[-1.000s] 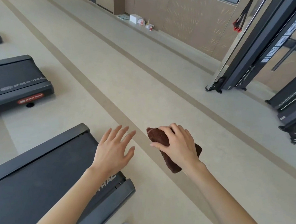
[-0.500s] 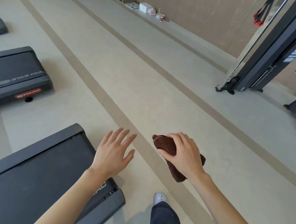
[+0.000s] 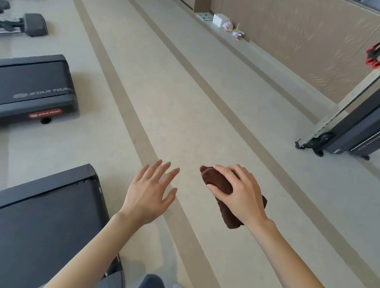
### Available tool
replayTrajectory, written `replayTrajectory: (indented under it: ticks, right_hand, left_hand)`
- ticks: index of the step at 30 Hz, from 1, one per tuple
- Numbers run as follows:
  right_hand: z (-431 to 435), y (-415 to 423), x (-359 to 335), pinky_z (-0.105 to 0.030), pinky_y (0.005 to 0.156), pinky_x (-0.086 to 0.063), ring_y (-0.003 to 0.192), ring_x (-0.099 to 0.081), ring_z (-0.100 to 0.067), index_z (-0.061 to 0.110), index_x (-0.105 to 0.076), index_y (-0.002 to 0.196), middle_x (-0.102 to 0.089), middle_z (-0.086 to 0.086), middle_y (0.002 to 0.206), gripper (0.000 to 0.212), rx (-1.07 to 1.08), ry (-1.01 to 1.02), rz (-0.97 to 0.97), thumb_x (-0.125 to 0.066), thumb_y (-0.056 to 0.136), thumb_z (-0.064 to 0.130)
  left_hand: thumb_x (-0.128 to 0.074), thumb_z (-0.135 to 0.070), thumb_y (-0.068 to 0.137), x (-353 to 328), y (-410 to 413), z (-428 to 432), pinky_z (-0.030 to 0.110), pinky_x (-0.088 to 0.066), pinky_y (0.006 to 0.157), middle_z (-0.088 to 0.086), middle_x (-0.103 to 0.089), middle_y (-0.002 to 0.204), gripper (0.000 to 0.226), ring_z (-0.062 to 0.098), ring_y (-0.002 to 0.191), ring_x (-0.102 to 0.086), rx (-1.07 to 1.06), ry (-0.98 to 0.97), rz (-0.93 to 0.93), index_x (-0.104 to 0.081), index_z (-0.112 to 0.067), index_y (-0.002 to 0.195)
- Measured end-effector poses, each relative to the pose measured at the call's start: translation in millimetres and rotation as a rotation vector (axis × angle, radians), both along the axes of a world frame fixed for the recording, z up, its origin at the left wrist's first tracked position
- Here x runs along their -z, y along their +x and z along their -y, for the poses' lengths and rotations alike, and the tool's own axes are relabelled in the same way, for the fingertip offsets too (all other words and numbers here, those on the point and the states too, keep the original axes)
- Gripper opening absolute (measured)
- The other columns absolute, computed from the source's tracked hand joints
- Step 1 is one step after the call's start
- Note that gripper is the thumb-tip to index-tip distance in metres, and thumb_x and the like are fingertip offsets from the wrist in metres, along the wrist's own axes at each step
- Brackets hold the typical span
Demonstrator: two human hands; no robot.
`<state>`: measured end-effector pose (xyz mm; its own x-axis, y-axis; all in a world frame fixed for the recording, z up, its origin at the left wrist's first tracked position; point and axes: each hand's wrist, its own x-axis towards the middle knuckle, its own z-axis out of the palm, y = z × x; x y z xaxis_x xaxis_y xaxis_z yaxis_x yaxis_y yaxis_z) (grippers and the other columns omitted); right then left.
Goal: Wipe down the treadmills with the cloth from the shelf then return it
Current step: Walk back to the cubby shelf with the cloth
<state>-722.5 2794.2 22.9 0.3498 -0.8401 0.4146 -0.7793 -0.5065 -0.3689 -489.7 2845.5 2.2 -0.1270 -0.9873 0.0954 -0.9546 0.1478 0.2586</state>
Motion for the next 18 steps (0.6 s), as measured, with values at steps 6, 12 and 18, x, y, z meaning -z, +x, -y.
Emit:
replayTrajectory:
  ticks: [6, 12, 18]
  right_hand:
    - [55, -9, 27, -0.035, 0.071, -0.05, 0.082, -0.06, -0.02, 0.023, -0.069, 0.112, -0.059, 0.003, 0.09, 0.038, -0.049, 0.084, -0.015, -0.073, 0.078, 0.04]
    - [133, -1, 41, -0.034, 0.07, -0.05, 0.08, -0.06, -0.019, 0.023, -0.069, 0.109, -0.059, 0.004, 0.089, 0.037, -0.039, 0.119, -0.031, -0.072, 0.077, 0.041]
    - [247, 19, 17, -0.036, 0.07, -0.051, 0.081, -0.061, -0.022, 0.019, -0.07, 0.107, -0.061, 0.001, 0.089, 0.038, -0.003, 0.108, -0.035, -0.078, 0.075, 0.037]
  left_hand:
    - [-0.028, -0.047, 0.092, 6, -2, 37, 0.041, -0.021, 0.114, 0.003, -0.046, 0.143, 0.055, 0.026, 0.137, -0.035, -0.035, 0.023, 0.036, -0.046, -0.024, 0.138]
    - [-0.043, -0.042, 0.092, 21, 4, 117, 0.045, -0.022, 0.113, 0.005, -0.047, 0.143, 0.05, 0.028, 0.137, -0.036, -0.002, 0.055, 0.028, -0.047, -0.023, 0.138]
    - [-0.057, -0.034, 0.09, 7, 21, 237, 0.046, -0.026, 0.111, 0.006, -0.05, 0.139, 0.047, 0.029, 0.134, -0.039, 0.033, -0.017, -0.019, -0.051, -0.02, 0.135]
